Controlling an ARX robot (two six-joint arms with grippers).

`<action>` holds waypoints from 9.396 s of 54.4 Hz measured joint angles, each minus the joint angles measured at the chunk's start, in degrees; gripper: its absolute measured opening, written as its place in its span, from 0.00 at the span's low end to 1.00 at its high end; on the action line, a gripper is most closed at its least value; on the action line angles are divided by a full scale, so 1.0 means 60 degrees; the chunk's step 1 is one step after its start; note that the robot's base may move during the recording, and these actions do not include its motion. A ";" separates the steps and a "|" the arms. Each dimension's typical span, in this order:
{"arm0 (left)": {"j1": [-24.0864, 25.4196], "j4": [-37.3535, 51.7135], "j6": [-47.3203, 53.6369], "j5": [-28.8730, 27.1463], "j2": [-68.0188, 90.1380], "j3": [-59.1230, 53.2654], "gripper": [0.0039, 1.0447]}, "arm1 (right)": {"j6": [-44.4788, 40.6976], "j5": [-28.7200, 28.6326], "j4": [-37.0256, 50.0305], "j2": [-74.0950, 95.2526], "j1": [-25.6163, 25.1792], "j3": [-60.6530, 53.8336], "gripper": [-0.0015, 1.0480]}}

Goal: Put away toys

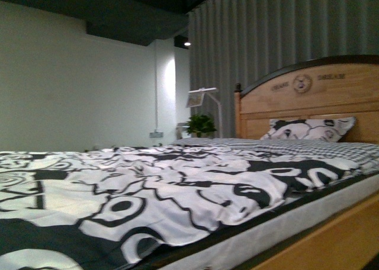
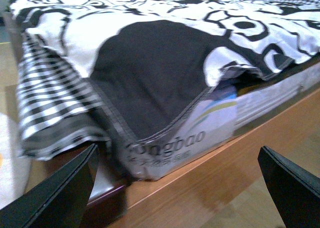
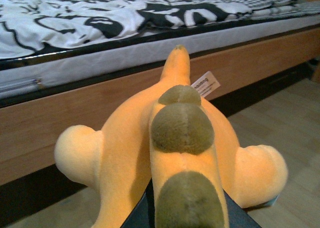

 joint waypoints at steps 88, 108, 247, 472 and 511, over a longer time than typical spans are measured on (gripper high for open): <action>-0.0022 0.0000 0.0007 -0.0004 0.0011 0.0000 0.94 | -0.0004 0.0044 0.0000 0.0000 0.0007 0.0004 0.06; -0.0022 0.0000 0.0007 -0.0004 0.0011 0.0000 0.94 | -0.0004 0.0036 0.0000 0.0000 0.0007 0.0004 0.06; -0.0022 0.0000 0.0007 0.0015 0.0000 0.0000 0.94 | -0.0004 0.0033 0.0000 0.0004 0.0011 0.0004 0.06; -0.0022 0.0000 0.0007 0.0011 0.0004 0.0000 0.94 | -0.0004 0.0011 -0.0007 0.0000 0.0007 0.0004 0.06; -0.0022 0.0000 0.0004 0.0011 0.0000 0.0000 0.94 | -0.0004 0.0004 -0.0007 0.0004 0.0007 0.0004 0.06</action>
